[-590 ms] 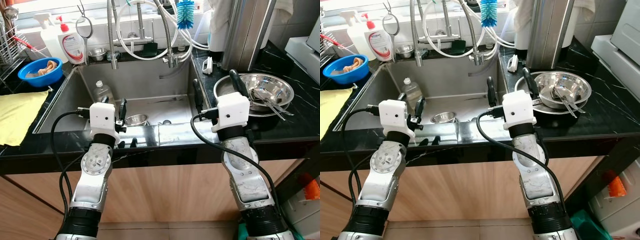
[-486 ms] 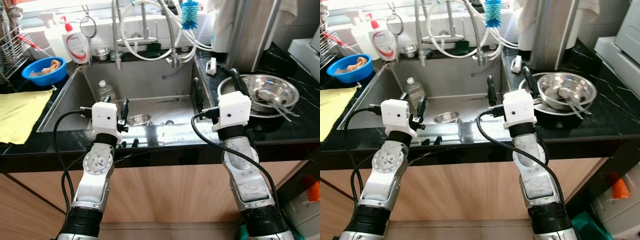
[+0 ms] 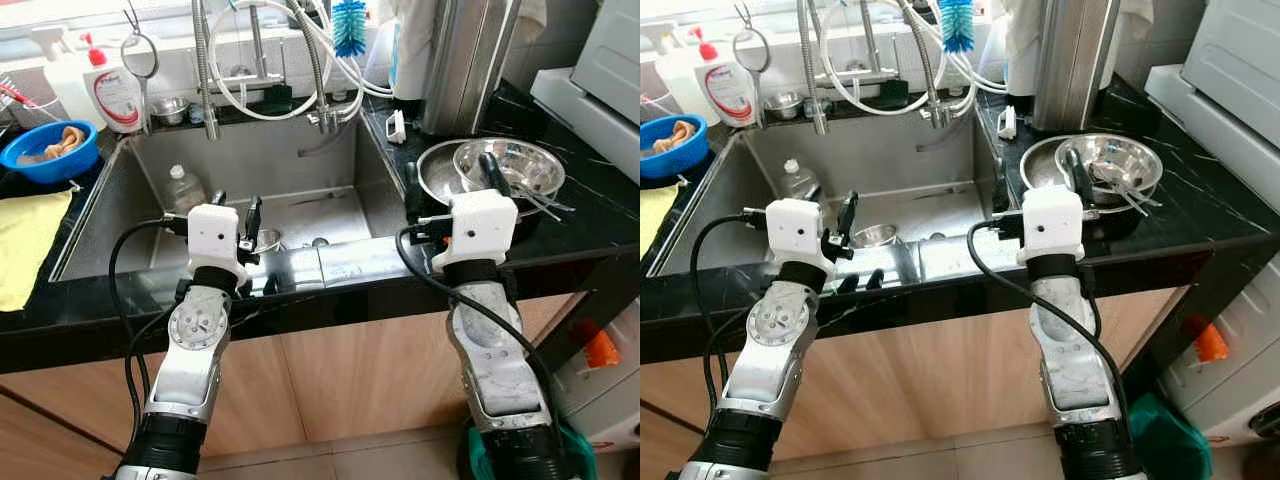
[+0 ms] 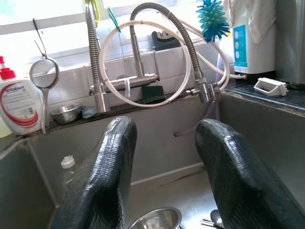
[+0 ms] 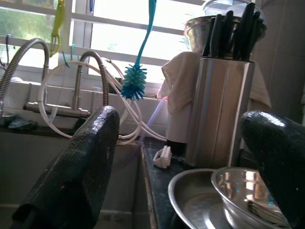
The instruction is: Kitchen organization
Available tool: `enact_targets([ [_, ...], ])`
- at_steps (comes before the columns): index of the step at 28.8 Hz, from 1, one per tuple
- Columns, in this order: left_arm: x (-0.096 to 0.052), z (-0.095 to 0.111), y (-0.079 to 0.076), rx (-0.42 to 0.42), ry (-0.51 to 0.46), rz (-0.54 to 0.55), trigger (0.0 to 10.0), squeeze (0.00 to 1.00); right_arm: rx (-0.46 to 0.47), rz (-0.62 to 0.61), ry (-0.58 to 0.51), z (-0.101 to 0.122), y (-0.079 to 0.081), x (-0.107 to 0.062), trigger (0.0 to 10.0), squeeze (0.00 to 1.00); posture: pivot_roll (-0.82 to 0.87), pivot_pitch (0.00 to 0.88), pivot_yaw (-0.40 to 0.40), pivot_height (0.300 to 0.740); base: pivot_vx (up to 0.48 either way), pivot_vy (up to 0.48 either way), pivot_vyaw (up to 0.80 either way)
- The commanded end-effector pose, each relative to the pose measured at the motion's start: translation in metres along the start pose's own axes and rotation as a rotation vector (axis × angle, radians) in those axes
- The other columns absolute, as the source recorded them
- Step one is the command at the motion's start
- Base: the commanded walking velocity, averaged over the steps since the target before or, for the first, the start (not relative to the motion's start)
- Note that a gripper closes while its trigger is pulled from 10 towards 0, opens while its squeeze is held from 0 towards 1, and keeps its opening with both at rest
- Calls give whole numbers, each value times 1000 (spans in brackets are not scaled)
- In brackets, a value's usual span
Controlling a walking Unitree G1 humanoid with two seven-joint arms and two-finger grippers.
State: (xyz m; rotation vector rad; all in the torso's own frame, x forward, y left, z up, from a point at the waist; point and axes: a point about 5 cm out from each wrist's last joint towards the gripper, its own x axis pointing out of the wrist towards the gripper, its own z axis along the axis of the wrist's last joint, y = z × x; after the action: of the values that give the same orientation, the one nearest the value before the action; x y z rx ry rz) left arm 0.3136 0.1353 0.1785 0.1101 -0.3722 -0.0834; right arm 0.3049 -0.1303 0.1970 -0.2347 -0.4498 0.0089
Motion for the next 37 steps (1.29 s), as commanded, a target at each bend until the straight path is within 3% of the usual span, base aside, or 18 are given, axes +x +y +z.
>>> enact_targets([
  [1, 1, -1, 2, 1, 2, 3, 10000, 0, 2, 8, -27, 8, 2, 0, 10000, 0, -204, 0, 82, 740, 0, 0, 0],
  [8, 1, -1, 2, 1, 1, 2, 10000, 0, 0, 7, -25, 8, 2, 0, 10000, 0, -204, 0, 82, 740, 0, 0, 0],
  [15, 1, -2, 3, -7, 6, 12, 10000, 0, -43, 45, -26, 9, 8, -2, 10000, 0, -208, 0, 78, 740, 0, 0, -738],
  [18, 4, -1, 0, -72, 16, 14, 10000, 0, -47, 65, -41, 11, 12, 0, 10000, 0, -205, 0, 77, 740, 0, 215, -669],
  [22, 5, 3, 2, -32, -12, 18, 10000, 0, -59, 66, -65, 15, 14, 4, 10000, 0, -202, 0, 77, 740, 0, 382, -325],
  [29, 5, 2, 2, -35, -8, 17, 10000, 0, -42, 59, -53, 15, 13, 5, 10000, 0, -205, 0, 78, 740, 0, 71, 0],
  [37, 6, 3, 1, -26, -13, 5, 10000, 0, -51, 37, -49, 15, 9, 3, 10000, 0, -212, 0, 82, 740, 0, 305, -646],
])
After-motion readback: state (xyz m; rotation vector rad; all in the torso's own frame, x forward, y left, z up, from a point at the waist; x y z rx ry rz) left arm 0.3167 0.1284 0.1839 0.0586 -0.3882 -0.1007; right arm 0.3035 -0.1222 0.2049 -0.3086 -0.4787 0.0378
